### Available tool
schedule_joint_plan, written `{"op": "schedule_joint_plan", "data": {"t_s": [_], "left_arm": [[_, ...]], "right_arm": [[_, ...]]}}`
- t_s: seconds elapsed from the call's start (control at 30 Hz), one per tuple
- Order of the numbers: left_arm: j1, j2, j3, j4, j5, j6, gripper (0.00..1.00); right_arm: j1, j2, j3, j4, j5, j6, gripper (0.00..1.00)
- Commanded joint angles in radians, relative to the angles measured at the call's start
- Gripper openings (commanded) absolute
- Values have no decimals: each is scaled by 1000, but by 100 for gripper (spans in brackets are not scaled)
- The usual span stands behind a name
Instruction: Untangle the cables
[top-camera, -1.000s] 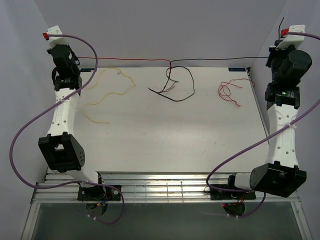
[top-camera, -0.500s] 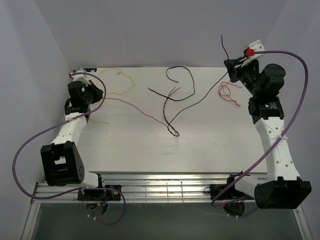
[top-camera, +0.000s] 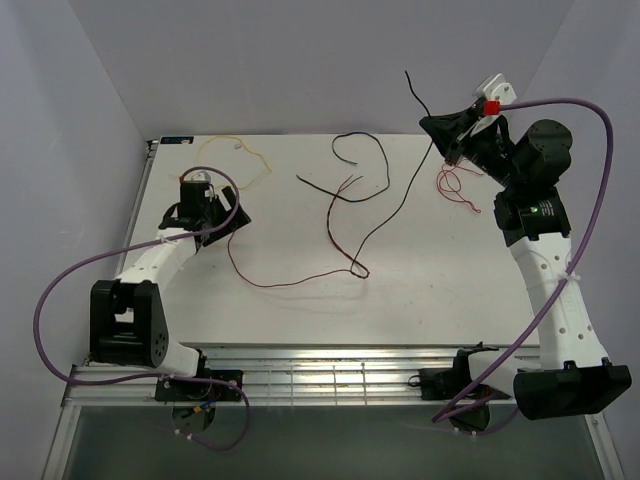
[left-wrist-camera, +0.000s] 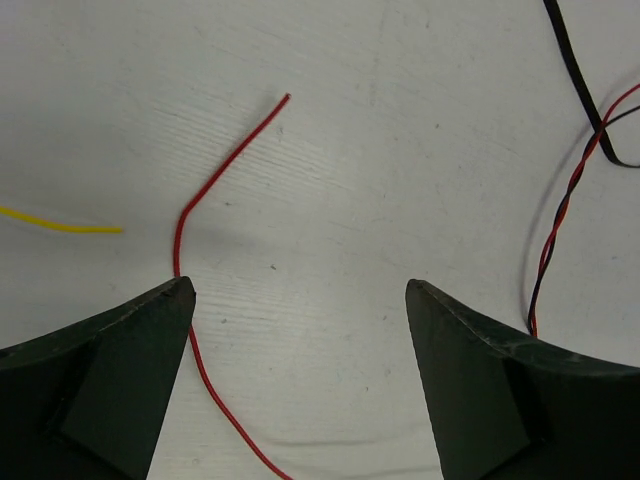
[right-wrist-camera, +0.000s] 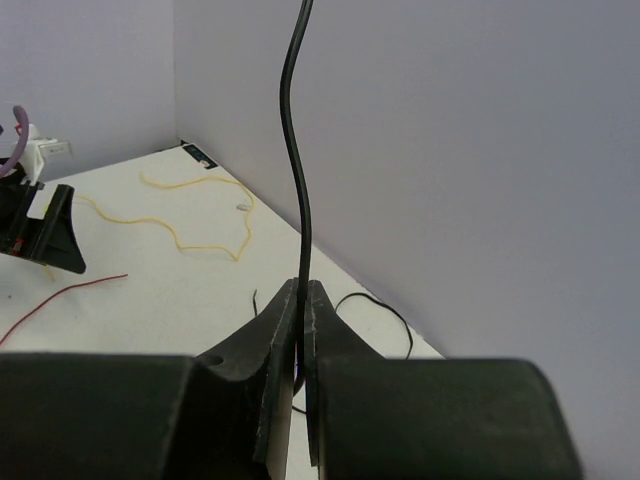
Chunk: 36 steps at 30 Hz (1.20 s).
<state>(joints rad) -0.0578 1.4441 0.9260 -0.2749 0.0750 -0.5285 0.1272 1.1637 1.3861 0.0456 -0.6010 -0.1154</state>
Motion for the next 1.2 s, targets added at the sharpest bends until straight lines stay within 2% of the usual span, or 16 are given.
{"op": "schedule_joint_plan", "data": {"t_s": [0.0, 0.07, 0.13, 0.17, 0.2, 0.33, 0.37, 0.47, 0.63, 0.77, 0.93, 0.97, 1.03, 1.07, 1.1, 1.17], "left_arm": [[-45, -59, 59, -73, 0, 2, 98], [-77, -77, 62, -58, 12, 16, 98], [-108, -97, 68, -31, 121, 100, 98], [-119, -103, 70, 11, 193, 139, 98], [-132, -109, 68, 37, 371, 212, 98], [-215, -105, -7, 206, 751, 358, 98], [-235, -78, -9, 232, 787, 375, 98], [-332, 5, 39, 157, 801, 449, 98], [-468, 90, 48, 140, 844, 504, 98], [-517, 122, 22, 163, 882, 495, 98], [-586, 229, 69, 115, 806, 498, 98], [-588, 237, 74, 111, 801, 498, 84], [-588, 231, 82, 106, 772, 495, 46], [-588, 222, 82, 106, 761, 496, 9], [-588, 208, 77, 109, 740, 499, 0], [-588, 158, 50, 138, 709, 496, 0]], "right_arm": [[14, -24, 19, 11, -48, 0, 8], [17, -18, 21, 7, -54, 2, 8], [17, -12, 24, -3, -62, 11, 8], [17, -3, 30, -9, -65, 13, 8], [17, 2, 33, -12, -68, 19, 8], [17, 24, 51, -29, -83, 14, 8], [17, 27, 60, -39, -85, 14, 8], [17, 47, 80, -77, -92, 14, 8], [17, 59, 102, -90, -71, 23, 8], [17, 80, 143, -124, -59, 26, 8], [17, 88, 157, -124, -69, 34, 8], [17, 87, 159, -125, -68, 33, 8], [17, 90, 165, -139, -53, 34, 8], [17, 90, 171, -147, -40, 31, 8], [17, 90, 171, -154, -11, 26, 8], [15, 91, 159, -185, 42, 20, 8]]}}
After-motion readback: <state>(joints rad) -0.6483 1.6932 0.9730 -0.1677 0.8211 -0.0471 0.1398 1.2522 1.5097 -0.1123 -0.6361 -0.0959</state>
